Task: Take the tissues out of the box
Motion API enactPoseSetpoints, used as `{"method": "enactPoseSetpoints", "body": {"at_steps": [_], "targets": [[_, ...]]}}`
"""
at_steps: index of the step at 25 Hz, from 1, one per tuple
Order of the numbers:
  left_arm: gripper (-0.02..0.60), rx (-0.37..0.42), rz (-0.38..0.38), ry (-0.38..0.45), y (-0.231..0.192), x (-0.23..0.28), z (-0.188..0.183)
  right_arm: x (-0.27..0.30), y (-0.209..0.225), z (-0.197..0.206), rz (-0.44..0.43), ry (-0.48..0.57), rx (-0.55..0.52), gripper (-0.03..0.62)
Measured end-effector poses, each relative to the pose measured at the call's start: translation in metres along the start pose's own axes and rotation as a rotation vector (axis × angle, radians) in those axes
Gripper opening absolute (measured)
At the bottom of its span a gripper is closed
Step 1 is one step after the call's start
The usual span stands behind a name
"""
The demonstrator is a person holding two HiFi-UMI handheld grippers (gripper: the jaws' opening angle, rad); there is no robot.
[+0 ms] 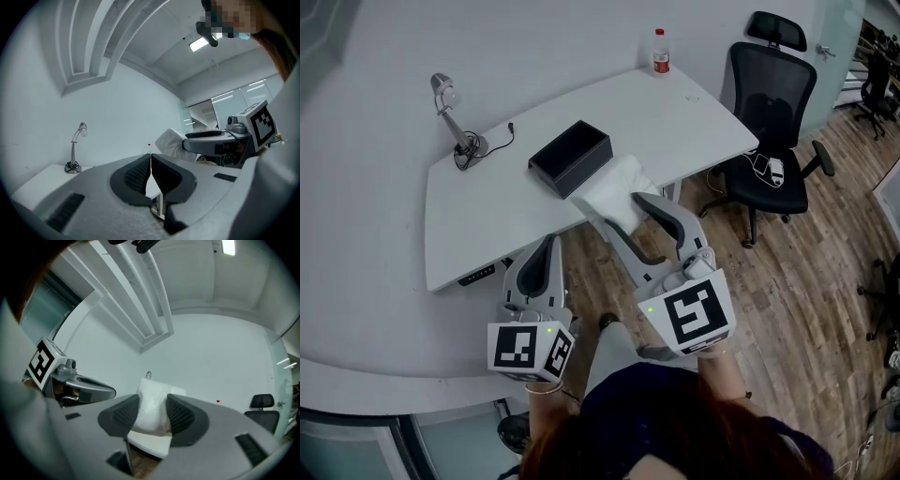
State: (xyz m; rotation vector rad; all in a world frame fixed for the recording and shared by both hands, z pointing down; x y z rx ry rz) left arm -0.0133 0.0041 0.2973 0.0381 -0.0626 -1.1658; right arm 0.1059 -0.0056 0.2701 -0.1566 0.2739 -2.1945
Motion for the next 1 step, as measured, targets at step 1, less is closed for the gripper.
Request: {"method": "enactPoseSetpoints", "body": {"at_steps": [1], "targets": [[0.026,-0.001,0.0,-0.003,-0.001,0.0012,0.0011,0.0013,0.0005,0.0008,0.0,-0.001,0.001,0.195]]}}
Point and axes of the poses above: the fingertips, and each gripper's own axes: x forward along the fingers, y to its right, z out of its underside, the point moved 2 cm from there along -x, backward along the fingers, and after that the axes turned 4 degrees about -y, right-handed, at the moved point
